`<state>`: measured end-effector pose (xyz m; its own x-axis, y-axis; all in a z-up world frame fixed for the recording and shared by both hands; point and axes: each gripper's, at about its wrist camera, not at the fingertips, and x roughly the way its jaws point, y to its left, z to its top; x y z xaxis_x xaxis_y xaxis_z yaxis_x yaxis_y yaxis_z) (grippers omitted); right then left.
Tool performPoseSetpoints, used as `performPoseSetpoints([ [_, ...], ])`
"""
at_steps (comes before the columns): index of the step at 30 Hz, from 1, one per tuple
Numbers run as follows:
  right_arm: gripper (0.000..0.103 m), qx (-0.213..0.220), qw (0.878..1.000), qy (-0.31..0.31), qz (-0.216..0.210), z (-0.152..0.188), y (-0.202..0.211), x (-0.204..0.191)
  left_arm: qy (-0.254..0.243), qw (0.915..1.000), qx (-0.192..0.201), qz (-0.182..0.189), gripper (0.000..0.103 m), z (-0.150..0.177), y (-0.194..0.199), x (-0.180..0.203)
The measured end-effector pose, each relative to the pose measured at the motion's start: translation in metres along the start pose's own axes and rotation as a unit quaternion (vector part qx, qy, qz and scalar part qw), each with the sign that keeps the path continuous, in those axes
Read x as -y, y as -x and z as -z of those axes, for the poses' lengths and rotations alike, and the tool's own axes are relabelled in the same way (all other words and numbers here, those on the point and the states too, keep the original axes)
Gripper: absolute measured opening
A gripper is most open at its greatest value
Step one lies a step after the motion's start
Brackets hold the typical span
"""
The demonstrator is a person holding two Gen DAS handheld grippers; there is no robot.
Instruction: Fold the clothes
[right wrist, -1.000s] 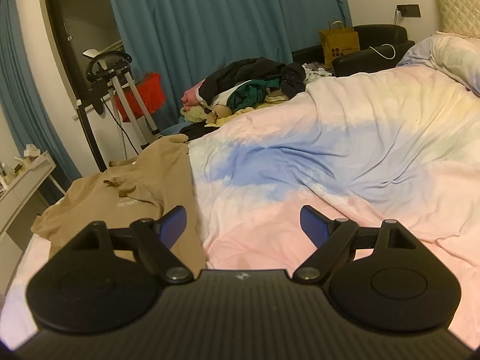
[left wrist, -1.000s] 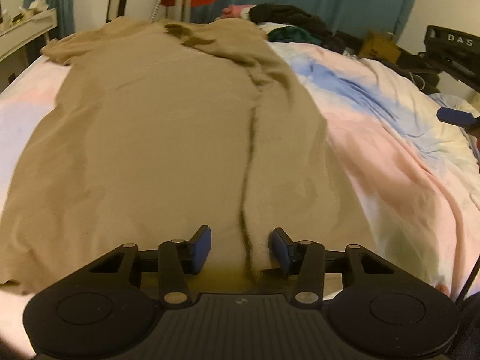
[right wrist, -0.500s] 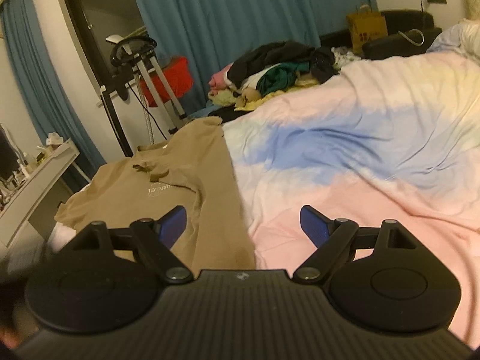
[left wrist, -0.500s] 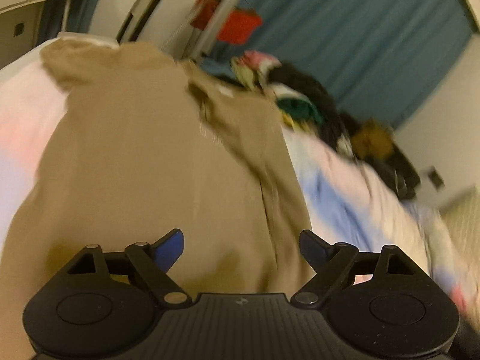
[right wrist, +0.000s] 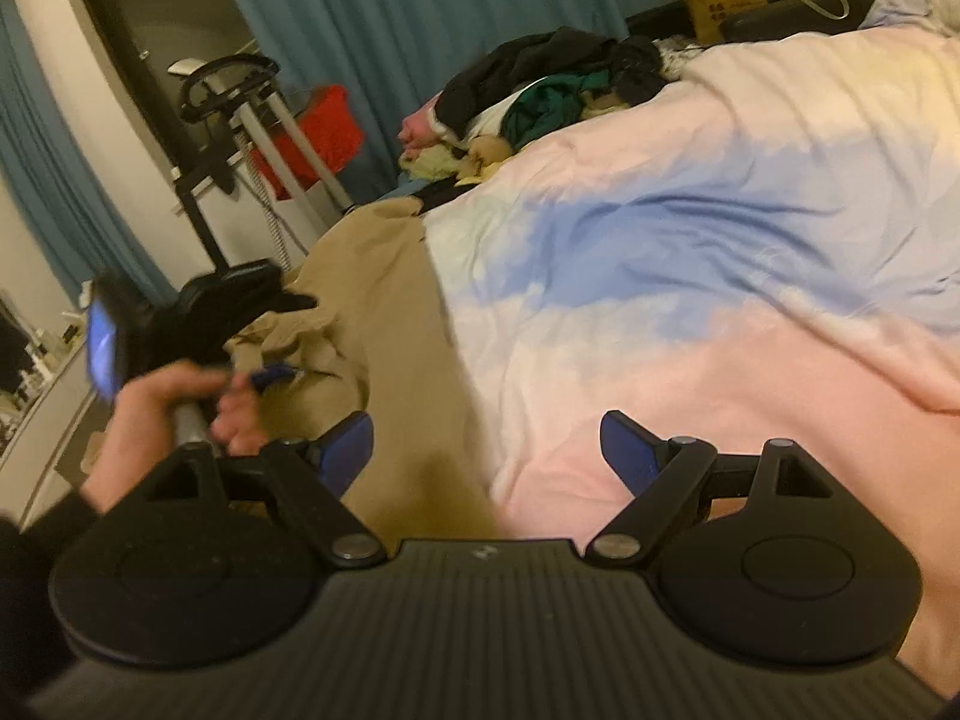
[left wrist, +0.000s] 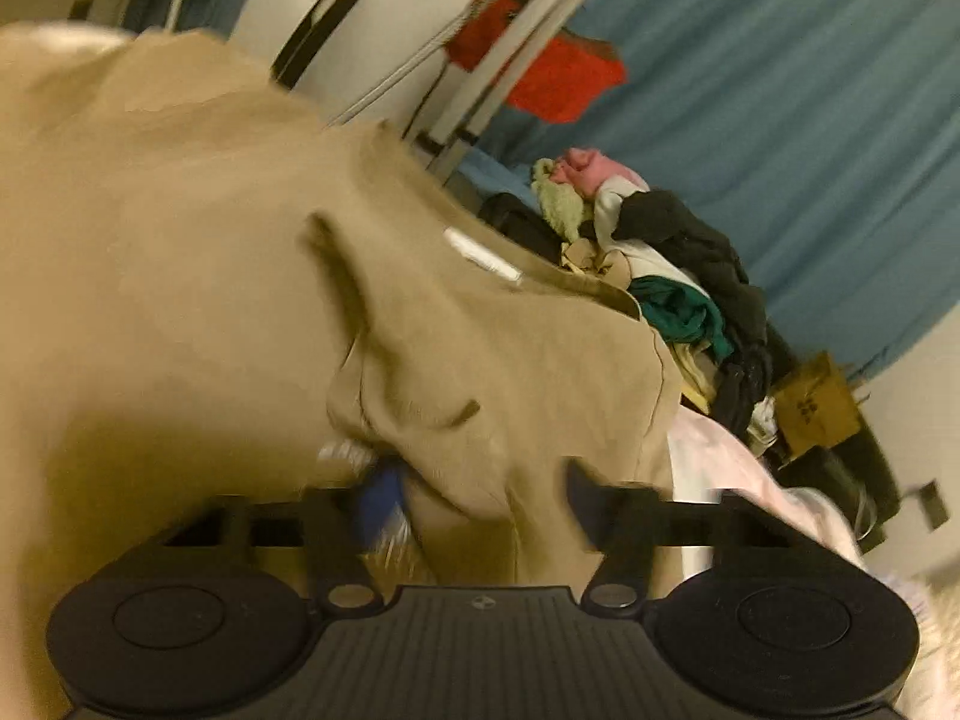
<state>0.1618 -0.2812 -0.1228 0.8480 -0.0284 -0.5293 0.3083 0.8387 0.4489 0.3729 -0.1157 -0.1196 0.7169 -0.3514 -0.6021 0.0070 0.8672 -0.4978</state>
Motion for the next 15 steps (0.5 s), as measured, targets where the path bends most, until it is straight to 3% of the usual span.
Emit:
performPoseSetpoints([
  [6, 0.084, -0.007, 1.0, 0.014, -0.011, 0.002, -0.017, -0.005, -0.083, 0.9936, 0.04, -0.065, 0.006, -0.016, -0.005, 0.012],
  [8, 0.084, -0.009, 1.0, 0.014, -0.01, 0.003, -0.018, -0.004, -0.077, 0.9951, 0.028, -0.056, 0.017, -0.015, 0.005, 0.005],
  [10, 0.084, -0.011, 1.0, 0.011, -0.012, 0.003, -0.018, -0.003, -0.065, 0.9969, 0.011, -0.042, 0.049, -0.013, 0.017, -0.005],
  [15, 0.084, -0.002, 1.0, 0.018, -0.017, 0.0, -0.009, -0.005, -0.073, 0.9958, -0.049, 0.022, 0.064, 0.029, 0.097, -0.026],
])
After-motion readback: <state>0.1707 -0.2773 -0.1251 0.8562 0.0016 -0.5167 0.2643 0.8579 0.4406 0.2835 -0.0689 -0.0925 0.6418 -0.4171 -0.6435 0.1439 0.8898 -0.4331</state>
